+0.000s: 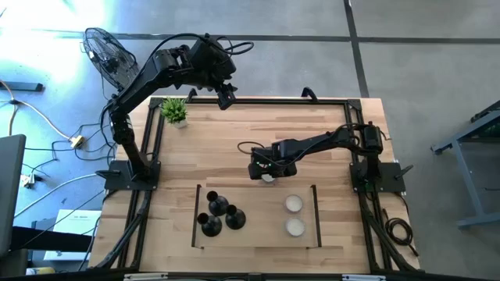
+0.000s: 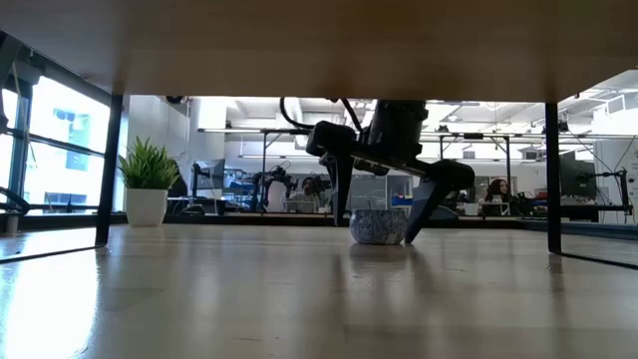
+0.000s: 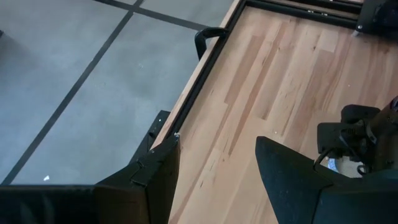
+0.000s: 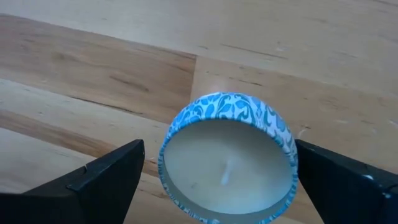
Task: Pick & Place candle stick holders
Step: Put the blue scented candle on the shelf
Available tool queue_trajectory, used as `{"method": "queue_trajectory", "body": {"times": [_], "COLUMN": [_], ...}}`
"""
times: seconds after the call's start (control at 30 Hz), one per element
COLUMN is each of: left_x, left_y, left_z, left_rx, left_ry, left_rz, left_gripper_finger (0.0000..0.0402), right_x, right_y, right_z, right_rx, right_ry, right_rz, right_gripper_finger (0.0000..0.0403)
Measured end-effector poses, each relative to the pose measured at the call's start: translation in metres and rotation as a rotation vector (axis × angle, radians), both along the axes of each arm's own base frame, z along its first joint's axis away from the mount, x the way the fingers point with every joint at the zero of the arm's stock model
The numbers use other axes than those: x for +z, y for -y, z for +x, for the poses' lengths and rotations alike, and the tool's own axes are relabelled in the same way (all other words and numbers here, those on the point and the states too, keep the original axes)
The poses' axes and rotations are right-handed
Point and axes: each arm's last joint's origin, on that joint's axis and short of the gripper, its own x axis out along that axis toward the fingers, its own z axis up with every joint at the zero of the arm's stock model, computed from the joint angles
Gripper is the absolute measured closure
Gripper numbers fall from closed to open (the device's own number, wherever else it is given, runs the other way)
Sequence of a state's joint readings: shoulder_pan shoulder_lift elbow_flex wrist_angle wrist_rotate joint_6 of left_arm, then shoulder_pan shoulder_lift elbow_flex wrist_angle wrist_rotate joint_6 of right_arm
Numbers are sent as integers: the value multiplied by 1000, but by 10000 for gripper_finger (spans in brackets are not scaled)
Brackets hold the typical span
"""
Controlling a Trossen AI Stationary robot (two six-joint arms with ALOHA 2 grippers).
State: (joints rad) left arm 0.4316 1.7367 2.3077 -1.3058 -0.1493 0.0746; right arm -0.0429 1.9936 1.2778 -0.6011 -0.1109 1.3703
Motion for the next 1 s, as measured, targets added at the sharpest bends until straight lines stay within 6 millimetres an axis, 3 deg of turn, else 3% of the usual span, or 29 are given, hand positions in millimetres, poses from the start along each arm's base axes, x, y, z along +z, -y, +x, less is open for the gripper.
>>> {"method": "queue_trajectory", "body": {"times": [0.17, 0.33, 1.0], "left_x": [0, 0, -1], "left_y": [0, 0, 0], "left_z": [0, 0, -1], "left_rx": [0, 0, 1], "left_ry": [-5, -5, -12], "left_rz": [-3, -3, -6], "left_gripper_finger": [197, 197, 197], "right_x": [-2, -2, -4], "right_y": [1, 2, 0], "right_z": [-1, -2, -5], "right_rx": [-7, -7, 103], "right_ry": [-13, -21, -35], "right_rz": [-17, -21, 16], "right_gripper_finger": [32, 122, 122]}}
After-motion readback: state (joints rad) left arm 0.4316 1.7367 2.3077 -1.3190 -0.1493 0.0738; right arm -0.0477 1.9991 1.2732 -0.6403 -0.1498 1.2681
